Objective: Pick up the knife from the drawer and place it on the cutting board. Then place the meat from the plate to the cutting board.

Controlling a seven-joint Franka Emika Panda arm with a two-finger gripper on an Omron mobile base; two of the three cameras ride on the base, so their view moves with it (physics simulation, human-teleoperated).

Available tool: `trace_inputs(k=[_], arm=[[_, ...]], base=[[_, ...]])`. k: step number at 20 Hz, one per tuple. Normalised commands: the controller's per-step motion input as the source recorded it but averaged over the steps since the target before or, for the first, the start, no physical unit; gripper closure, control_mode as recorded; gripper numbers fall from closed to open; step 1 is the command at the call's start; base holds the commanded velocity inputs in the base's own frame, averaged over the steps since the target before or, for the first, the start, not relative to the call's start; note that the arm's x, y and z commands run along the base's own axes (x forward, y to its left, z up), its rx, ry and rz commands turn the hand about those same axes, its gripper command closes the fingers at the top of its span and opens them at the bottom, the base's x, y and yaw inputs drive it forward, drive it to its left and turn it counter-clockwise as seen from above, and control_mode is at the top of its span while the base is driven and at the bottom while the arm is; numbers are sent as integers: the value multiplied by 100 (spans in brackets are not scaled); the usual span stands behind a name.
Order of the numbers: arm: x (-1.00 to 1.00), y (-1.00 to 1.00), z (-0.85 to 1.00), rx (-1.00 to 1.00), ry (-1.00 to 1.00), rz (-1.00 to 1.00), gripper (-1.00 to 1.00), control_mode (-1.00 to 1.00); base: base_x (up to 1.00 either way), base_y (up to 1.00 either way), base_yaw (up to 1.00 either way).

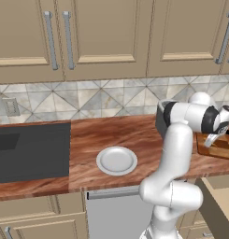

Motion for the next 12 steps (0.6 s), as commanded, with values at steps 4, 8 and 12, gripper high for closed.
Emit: trace_inputs(k=[4, 8, 12], arm=[[0, -29, 0, 0, -1, 1, -100, -100], [-2, -14, 11, 1, -6, 0, -100, -100], [-21, -1, 21, 1, -9, 0, -100, -100]], base=[[0, 0, 0], [0, 0, 0], [0, 0, 0]])
